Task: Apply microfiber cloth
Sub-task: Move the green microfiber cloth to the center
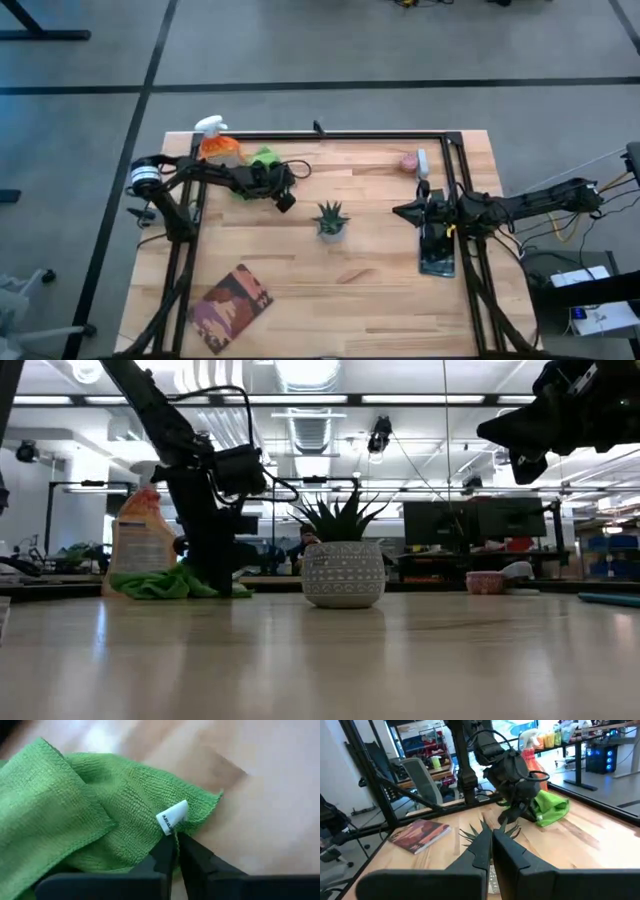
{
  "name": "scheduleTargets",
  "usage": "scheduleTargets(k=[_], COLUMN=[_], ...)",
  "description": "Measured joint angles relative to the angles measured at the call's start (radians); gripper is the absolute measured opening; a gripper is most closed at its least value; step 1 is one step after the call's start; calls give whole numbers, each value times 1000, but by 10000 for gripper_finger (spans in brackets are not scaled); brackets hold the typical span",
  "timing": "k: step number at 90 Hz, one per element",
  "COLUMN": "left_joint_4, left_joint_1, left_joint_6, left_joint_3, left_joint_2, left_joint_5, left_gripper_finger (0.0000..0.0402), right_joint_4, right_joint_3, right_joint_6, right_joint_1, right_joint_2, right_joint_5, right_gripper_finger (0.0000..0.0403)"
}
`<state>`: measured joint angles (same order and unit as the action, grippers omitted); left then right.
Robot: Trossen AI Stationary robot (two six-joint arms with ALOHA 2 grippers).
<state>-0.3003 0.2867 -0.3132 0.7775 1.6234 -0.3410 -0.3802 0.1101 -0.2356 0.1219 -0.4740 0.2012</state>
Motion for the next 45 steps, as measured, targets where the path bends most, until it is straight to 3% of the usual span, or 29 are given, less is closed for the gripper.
scheduleTargets(k=[26,45], left_joint_4=[-4,-14], left_joint_1=[-204,-415], left_joint_6=[5,8], left_joint_3=[-10,-27], left_joint_2=[-215,-339], left_joint_5=[-1,2], left_gripper_finger=[1,0], right_joint_4=[-19,-33], right_joint_3=[0,0], right_joint_6=[1,11], right_joint_1=[0,0], right_joint_2=[0,0], right_joint_5=[-1,-2], right_gripper_finger=[0,0])
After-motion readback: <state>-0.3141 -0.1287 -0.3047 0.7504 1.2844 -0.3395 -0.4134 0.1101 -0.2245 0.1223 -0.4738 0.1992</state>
